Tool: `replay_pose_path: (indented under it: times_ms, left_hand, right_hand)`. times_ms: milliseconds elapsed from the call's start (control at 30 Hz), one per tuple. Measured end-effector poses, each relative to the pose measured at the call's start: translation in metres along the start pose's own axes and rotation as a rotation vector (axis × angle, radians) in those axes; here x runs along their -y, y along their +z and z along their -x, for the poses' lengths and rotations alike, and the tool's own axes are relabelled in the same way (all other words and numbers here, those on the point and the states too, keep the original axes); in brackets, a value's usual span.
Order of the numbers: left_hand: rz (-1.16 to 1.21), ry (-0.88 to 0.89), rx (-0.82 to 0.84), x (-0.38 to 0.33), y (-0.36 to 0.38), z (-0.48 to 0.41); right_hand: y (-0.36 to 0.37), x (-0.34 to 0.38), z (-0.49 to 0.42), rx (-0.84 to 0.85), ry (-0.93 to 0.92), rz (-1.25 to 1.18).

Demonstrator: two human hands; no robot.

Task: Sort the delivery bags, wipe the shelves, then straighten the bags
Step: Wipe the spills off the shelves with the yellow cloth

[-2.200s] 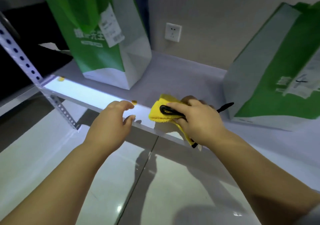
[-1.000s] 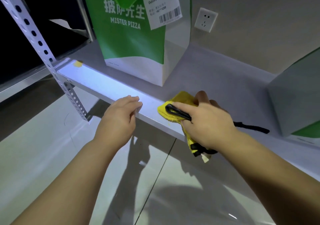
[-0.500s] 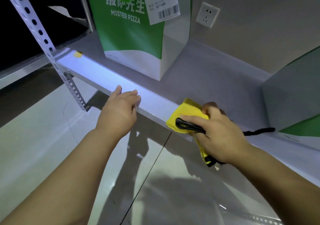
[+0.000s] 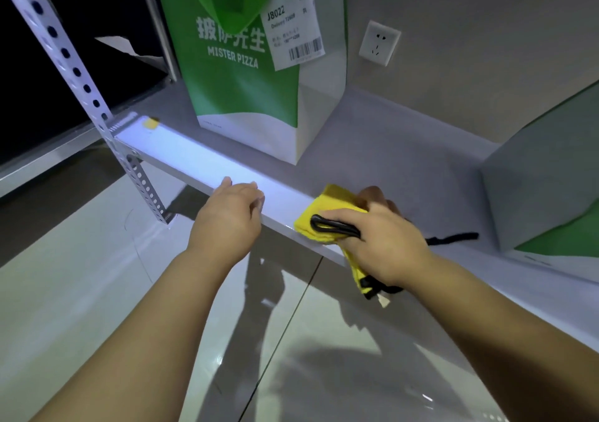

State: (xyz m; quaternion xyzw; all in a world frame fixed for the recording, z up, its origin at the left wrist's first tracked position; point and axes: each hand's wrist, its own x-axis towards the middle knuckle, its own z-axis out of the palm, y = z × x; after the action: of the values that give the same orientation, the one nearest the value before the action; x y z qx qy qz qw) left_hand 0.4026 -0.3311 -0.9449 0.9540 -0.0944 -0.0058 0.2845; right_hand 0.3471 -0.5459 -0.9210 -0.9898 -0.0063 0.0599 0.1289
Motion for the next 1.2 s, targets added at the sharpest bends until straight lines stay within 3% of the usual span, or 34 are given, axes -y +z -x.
replay_pose_path:
  times_ms: [300,733,933,1200]
  left_hand:
    - [0.288,-0.077,-0.251,-0.035,-0.017,-0.052]
    - [0.279,-0.027,-0.103,-0.059,0.012,-0.123]
    - [0.285,0.087,-0.134,-0.077,0.029,-0.153]
    - [0.280,0.078,-0.134,-0.091,0.041,-0.173]
  right_hand:
    - [-0.009,-0.026,-0.033,-0.080,0.312,0.086]
    - [-0.005,-0.061,-0.063,-0.215,0.249,0.089]
    - [-0.002,-0.076,-0.072,-0.237,0.286,0.073]
    - [0.004,-0.080,-0.073,-0.254,0.261,0.106]
